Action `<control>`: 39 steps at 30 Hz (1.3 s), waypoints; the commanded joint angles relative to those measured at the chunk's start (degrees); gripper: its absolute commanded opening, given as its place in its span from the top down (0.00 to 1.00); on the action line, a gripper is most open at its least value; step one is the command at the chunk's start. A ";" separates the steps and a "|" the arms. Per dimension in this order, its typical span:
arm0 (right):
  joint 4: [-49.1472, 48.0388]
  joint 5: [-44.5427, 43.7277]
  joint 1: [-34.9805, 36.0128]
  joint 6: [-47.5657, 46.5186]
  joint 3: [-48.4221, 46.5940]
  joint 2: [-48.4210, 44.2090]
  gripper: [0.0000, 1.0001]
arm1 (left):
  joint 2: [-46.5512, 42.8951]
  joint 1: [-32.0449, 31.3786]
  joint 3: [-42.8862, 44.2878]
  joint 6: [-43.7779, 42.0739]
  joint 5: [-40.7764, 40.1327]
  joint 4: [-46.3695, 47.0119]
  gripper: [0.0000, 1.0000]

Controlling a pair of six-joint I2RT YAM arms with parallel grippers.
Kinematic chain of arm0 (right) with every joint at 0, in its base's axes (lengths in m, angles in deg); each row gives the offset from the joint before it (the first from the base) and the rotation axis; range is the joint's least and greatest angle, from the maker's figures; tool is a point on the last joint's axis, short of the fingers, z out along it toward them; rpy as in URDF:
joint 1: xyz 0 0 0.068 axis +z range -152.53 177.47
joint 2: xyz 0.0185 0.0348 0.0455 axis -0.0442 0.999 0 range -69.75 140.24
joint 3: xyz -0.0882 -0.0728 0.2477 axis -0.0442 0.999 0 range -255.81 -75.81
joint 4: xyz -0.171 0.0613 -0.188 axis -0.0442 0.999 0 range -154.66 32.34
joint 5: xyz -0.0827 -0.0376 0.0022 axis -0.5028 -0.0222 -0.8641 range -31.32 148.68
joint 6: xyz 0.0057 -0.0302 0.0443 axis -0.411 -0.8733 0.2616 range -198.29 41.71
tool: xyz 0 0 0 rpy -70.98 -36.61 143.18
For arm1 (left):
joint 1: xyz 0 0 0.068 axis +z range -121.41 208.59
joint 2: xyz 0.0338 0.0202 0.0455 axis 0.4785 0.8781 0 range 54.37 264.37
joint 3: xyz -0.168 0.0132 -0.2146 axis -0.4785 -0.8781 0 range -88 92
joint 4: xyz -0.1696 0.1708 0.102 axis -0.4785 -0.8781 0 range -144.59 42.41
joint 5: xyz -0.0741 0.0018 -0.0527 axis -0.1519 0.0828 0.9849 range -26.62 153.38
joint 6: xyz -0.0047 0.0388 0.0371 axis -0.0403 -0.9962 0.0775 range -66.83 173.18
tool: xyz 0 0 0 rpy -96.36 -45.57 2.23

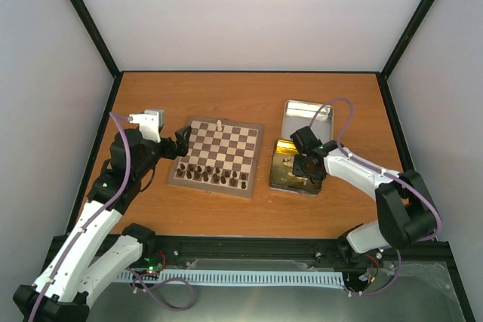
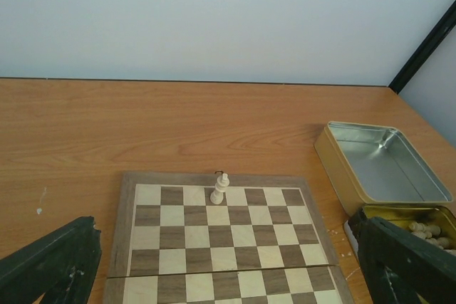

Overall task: Set up the chess pieces on the board
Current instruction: Pick up the chess piece from the storage box.

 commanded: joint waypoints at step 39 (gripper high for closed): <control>-5.08 3.51 5.33 -4.70 -23.31 6.84 0.89 | 1.40 0.15 1.11 -0.45 0.20 0.75 0.00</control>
